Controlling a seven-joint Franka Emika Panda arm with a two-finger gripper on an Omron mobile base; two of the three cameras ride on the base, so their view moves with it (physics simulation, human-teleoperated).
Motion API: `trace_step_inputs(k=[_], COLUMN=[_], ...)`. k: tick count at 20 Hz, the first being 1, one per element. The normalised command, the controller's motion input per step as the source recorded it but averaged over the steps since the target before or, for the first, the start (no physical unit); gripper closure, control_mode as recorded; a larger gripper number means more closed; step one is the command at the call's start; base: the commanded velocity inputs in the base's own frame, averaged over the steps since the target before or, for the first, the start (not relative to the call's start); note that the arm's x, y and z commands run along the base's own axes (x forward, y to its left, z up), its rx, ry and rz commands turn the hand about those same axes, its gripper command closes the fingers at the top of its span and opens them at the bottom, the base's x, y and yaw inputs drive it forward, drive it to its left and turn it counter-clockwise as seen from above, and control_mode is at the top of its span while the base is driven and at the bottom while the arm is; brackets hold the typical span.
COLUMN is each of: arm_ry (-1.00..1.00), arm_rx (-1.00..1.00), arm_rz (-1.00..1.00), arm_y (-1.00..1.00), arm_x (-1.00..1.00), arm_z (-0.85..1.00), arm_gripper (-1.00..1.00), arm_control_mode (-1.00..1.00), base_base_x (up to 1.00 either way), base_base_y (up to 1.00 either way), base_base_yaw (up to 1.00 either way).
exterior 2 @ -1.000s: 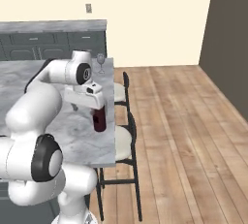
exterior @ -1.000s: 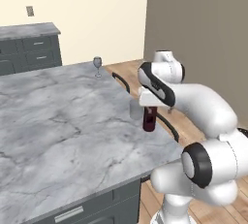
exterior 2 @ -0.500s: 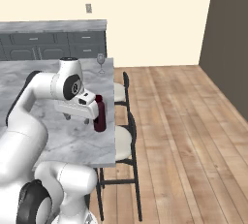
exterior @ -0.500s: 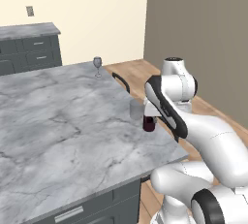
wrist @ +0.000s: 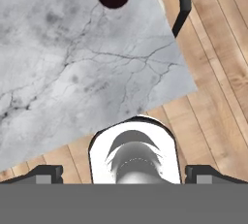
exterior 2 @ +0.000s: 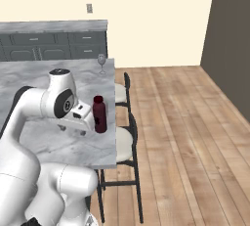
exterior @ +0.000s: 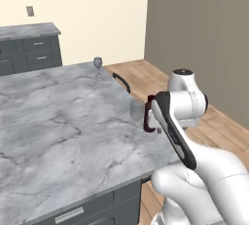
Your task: There is a wine glass and glass cup on the dining counter. Place the wine bottle next to the wine glass and the juice bottle next to the glass cup.
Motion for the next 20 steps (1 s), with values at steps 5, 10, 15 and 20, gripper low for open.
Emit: trace_step_inputs(k=[5,10,15,20], arm_ry=[0.00,0.00,0.00,0.00], arm_rx=[0.00,0.00,0.00,0.00], arm_rz=[0.00,0.00,0.00,0.00], arm_y=[0.00,0.00,0.00,0.00], arm_x=[0.00,-0.01,0.00,0.00], arm_z=[0.00,0.00,0.00,0.00], arm_gripper=[-1.00,-1.00,-1.00,-1.00], arm_control_mode=[-1.00,-1.00,1.00,1.00], base_base_x=[0.00,0.00,-0.46,-0.60], base_base_y=[0.00,0.00,0.06,0.12], base_base_yaw=[0.00,0.00,0.00,0.00])
